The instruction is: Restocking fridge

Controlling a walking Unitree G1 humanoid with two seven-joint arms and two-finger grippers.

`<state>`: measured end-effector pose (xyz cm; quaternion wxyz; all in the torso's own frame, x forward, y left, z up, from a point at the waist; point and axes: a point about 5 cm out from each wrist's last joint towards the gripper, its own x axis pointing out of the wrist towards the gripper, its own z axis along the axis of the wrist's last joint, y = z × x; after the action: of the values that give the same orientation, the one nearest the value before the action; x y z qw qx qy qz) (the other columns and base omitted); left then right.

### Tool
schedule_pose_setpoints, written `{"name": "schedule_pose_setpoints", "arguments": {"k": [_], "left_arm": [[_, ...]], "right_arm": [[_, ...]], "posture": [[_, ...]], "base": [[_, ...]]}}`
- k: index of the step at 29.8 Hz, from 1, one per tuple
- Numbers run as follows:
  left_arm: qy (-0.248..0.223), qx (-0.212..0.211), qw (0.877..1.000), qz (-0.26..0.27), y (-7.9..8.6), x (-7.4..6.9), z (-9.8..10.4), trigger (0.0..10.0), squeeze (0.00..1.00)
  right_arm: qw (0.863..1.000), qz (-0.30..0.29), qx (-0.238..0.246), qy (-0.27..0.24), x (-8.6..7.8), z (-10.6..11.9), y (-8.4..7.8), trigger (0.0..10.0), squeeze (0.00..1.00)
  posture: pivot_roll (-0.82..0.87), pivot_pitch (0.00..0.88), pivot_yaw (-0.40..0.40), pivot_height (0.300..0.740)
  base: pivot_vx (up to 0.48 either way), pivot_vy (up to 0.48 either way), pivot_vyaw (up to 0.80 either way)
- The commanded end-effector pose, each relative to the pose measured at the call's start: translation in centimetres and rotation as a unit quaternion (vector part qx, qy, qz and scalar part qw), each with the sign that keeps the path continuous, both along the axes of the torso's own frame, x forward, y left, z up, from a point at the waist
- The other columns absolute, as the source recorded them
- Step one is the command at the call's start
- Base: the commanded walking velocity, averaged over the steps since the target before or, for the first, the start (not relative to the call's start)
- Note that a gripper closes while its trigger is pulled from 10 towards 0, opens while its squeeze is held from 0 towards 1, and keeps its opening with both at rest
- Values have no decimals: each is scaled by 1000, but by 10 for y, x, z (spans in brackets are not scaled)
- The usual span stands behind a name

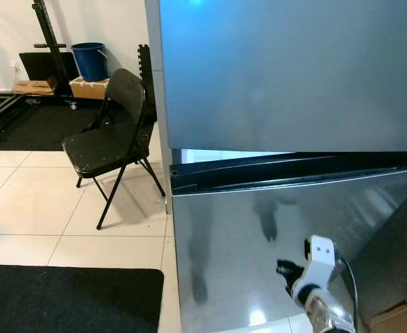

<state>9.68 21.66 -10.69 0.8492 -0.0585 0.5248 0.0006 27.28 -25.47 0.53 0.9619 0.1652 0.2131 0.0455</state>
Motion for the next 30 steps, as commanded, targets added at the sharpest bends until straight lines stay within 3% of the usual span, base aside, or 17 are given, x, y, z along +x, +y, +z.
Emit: {"name": "schedule_pose_setpoints", "arguments": {"k": [1, 7, 10, 15, 19, 24, 26, 27, 28, 30], "left_arm": [[5, -7, 1000, -5, -7, -3, -2, 10000, 0], [6, -9, 1000, -5, -8, -4, -2, 10000, 0], [7, -9, 1000, -6, -8, -4, -3, 10000, 0], [8, -8, 1000, -6, -8, -6, -3, 10000, 0], [6, -9, 1000, -5, -8, -5, -3, 10000, 0], [5, -10, 1000, -4, -9, -4, -3, 10000, 0], [5, -12, 1000, -3, -10, -4, -3, 10000, 0], [5, -12, 1000, -3, -10, -4, -3, 10000, 0], [5, -14, 1000, -2, -11, -4, -3, 10000, 0], [5, -14, 1000, -2, -11, -4, -3, 10000, 0]], "right_arm": [[999, 13, 12, -28, 8, 9, 4, 10000, 0], [990, 103, 26, -95, 34, 38, 22, 10000, 0], [988, 114, 26, -102, 37, 41, 24, 10000, 0], [976, 151, 14, -157, 60, 68, 45, 10000, 0], [971, 164, 13, -175, 69, 78, 54, 10000, 0], [969, 204, 17, -141, 60, 64, 60, 10000, 0], [965, 259, -13, -45, 33, 27, 62, 10000, 0], [965, 259, -13, -45, 33, 27, 62, 10000, 0], [960, 278, -35, -10, 22, 14, 62, 10000, 0], [960, 278, -35, -10, 22, 14, 62, 10000, 0]], "posture": [[-71, 0, -35, 740], [-71, 0, -40, 740], [-71, 0, -40, 740], [-69, 0, -41, 740], [-64, 0, -45, 740], [-64, 0, -49, 740], [-65, 0, -52, 740], [-65, 0, -52, 740], [-65, 0, -53, 740], [-65, 0, -53, 740]], "base": [[0, 0, 0], [0, 0, 0], [0, 0, 0], [0, 0, 0], [0, 0, 0], [0, 0, 0], [0, 0, 0], [0, 0, 0], [0, 0, 0], [0, 0, 0]]}}
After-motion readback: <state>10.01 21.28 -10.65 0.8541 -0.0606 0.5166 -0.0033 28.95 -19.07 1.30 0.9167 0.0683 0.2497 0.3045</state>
